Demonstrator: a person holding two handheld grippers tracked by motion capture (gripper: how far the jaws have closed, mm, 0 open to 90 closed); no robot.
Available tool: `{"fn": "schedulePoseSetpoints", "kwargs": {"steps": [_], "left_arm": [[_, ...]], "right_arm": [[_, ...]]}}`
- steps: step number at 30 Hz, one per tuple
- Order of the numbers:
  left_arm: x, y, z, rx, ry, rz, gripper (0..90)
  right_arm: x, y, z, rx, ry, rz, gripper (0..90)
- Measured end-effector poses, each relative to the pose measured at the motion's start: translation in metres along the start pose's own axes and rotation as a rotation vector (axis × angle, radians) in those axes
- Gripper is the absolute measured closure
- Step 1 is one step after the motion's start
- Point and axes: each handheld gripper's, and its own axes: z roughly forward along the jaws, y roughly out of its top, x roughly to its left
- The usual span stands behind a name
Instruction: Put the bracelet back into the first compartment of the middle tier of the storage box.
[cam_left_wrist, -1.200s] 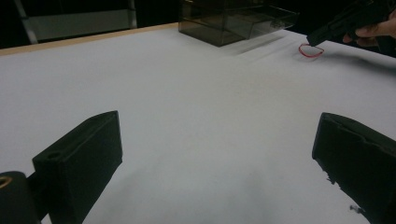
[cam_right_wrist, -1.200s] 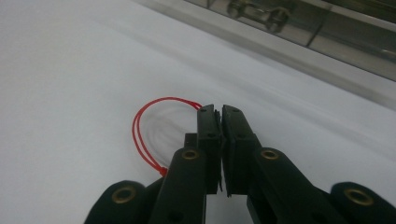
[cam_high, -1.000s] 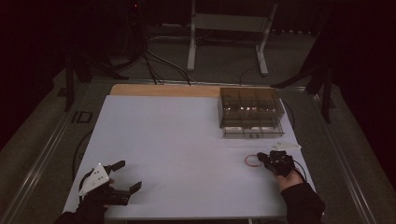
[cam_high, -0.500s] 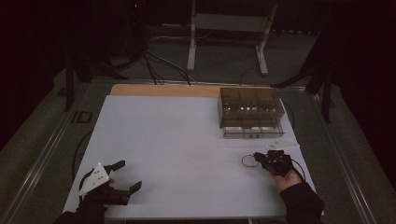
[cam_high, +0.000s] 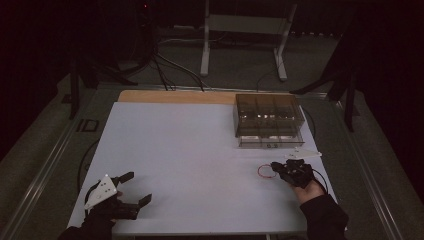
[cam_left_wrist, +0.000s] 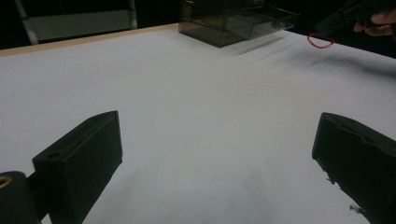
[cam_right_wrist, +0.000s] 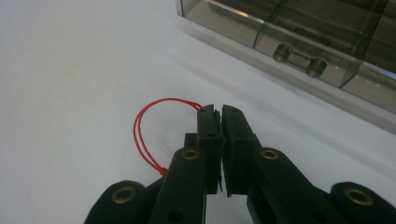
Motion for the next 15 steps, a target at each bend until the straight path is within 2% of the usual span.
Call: {"fn": "schedulePoseSetpoints", "kwargs": {"steps": [15], "left_arm": [[0.0, 0.0, 0.0, 0.001, 0.001, 0.004, 3.3]], "right_arm": [[0.001, 0.014, -0.008, -0.019, 0.006, -0.006, 87.8]]}}
